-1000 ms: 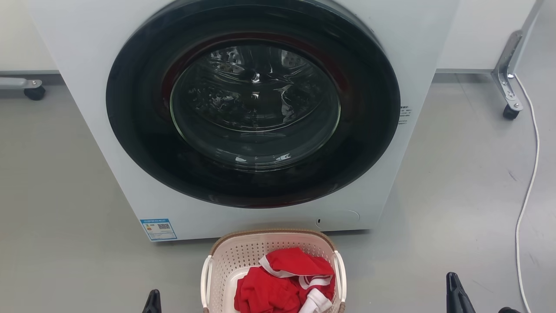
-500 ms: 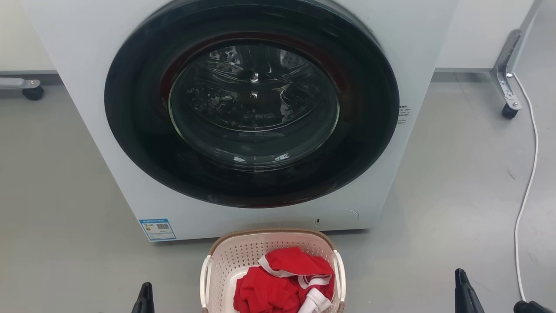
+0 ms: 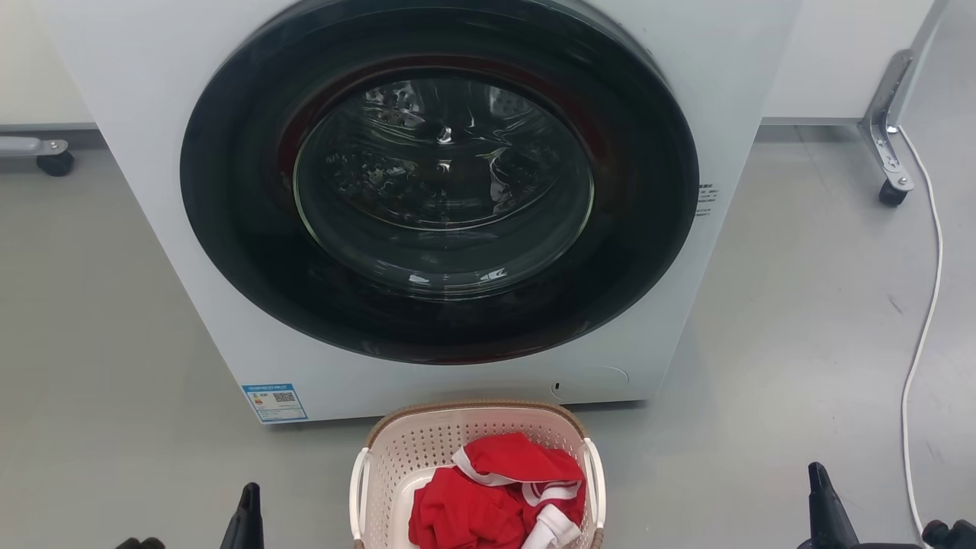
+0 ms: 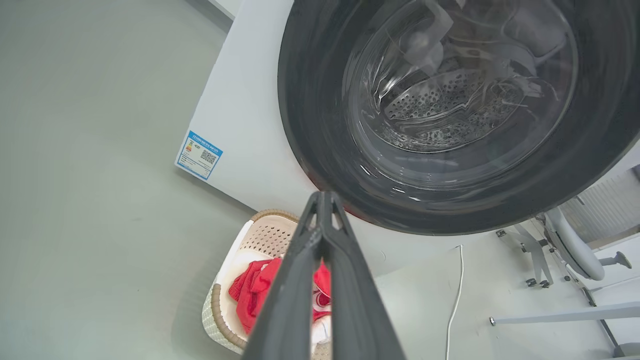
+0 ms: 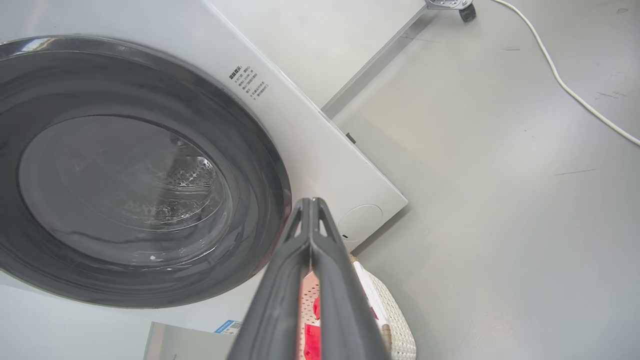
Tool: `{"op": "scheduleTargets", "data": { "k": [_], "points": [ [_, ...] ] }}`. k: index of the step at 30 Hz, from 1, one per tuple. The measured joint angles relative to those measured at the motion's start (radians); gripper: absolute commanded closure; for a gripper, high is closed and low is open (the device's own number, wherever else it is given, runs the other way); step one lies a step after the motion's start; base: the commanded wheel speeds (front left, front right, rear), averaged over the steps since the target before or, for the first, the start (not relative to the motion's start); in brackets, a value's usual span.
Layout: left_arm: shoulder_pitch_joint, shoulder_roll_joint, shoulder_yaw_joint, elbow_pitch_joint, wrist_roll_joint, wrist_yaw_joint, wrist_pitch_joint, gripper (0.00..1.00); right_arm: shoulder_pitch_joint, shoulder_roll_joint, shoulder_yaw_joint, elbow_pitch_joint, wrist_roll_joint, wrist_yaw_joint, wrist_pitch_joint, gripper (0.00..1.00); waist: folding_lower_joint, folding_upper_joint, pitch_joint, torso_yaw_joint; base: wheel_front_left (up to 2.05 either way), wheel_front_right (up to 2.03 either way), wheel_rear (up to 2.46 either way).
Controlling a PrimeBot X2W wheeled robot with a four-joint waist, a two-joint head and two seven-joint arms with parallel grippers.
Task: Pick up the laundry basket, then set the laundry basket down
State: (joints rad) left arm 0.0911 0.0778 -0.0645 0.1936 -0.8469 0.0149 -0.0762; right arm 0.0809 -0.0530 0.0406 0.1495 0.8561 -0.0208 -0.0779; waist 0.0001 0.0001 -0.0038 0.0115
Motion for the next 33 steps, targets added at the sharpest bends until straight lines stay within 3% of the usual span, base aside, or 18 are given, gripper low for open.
{"op": "scheduleTargets", "data": {
  "k": [33],
  "points": [
    [-0.101,-0.020,0.093,0.061,-0.453,-0.081,0.114,1.00,-0.099,0.006,-0.105,0.088,0.445,0.084,0.114,1.00,0.0000,0.0000,0.003,-0.007,0.00,0.00,0.00]
  ]
}}
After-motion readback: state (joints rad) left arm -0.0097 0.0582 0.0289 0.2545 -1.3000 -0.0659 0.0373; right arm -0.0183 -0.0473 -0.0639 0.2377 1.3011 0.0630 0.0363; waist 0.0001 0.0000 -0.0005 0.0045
